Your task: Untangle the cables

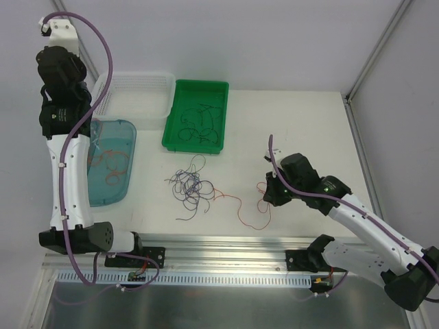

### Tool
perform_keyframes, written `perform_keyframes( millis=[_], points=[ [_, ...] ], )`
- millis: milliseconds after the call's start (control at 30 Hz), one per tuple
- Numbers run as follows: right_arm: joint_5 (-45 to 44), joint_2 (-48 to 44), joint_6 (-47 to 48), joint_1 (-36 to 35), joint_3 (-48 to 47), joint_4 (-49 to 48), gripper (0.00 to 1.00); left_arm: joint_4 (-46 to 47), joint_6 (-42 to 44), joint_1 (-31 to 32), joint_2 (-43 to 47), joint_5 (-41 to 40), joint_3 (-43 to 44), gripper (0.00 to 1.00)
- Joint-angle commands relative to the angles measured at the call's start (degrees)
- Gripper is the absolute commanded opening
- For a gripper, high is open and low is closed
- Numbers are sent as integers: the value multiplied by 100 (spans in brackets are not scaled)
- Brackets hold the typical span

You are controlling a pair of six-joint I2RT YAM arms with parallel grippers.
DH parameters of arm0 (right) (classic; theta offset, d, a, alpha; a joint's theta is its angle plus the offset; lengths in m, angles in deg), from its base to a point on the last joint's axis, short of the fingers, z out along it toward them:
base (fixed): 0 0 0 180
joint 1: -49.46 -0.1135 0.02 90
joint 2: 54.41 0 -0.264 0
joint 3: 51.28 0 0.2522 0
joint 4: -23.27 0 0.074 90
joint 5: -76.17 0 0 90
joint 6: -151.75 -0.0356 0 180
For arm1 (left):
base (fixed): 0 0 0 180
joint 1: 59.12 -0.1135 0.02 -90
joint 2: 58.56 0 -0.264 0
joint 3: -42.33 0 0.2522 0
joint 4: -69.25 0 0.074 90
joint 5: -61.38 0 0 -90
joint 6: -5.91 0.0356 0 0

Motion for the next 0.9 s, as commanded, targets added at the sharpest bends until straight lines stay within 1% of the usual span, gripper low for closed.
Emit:
perform_keyframes(
  millis=[0,67,100,133,167,200,233,267,300,333,367,400,433,467,533,567,600,633,700,733,767,800,833,867],
  points=[
    [141,-60,23,12,19,-16,1,281,-138,-240,364,120,-534,0],
    [123,-34,23,4,-16,-7,1,334,-260,-381,408,68,-905,0],
    [141,-8,14,12,-42,-16,1,334,-444,-425,443,50,-1359,2],
    [141,10,23,4,-60,-25,1,342,-568,-530,469,50,-1607,8],
    [141,53,14,12,-121,-16,1,325,-734,-600,548,137,-1862,12],
    [141,54,153,12,-148,-16,1,325,-1145,-679,592,234,-2395,14],
    [141,71,163,12,-183,-7,1,316,-1332,-846,688,365,-2671,23],
    [141,80,172,4,-270,2,1,273,-1673,-917,733,523,-2926,28],
    [149,80,207,4,-314,19,1,237,-1815,-978,777,603,-3337,33],
    [123,89,233,12,-367,80,1,194,-1921,-1031,838,699,-3507,44],
    [114,89,260,12,-411,107,1,150,-1931,-1110,978,805,-3647,49],
    [88,72,277,12,-507,177,1,36,-2209,-1102,1057,1137,-3858,57],
    [18,71,312,12,-560,203,1,-43,-2221,-1111,1137,1366,-3912,65],
    [-17,71,313,4,-596,221,1,-122,-2247,-1111,1285,1656,-3956,78],
    [-61,63,322,4,-719,204,1,-377,-2379,-1102,1462,2437,-4079,87],
    [-70,63,322,4,-771,195,1,-448,-2449,-1093,1671,2780,-4123,94],
    [-62,97,330,12,-815,160,1,-483,-2484,-980,1795,3123,-4254,97],
    [-35,133,330,12,-920,151,1,-527,-2511,-857,1918,3770,-4325,99],
    [-35,177,339,4,-1044,134,1,-528,-2590,-454,2279,4310,-4561,99],
    [-52,229,348,12,-1149,151,1,-510,-2616,123,2367,4469,-4633,99],
    [-70,247,374,4,-1341,168,1,-501,-2747,415,2455,4680,-4712,99],
    [-105,256,392,4,-1482,230,1,-475,-2844,853,2482,4734,-4869,99],
    [-166,265,418,12,-1614,265,1,-431,-2932,1528,2465,4778,-4958,99],
    [-202,265,462,12,-1929,309,1,-318,-2994,1822,2378,4770,-5063,99]
  ],
)
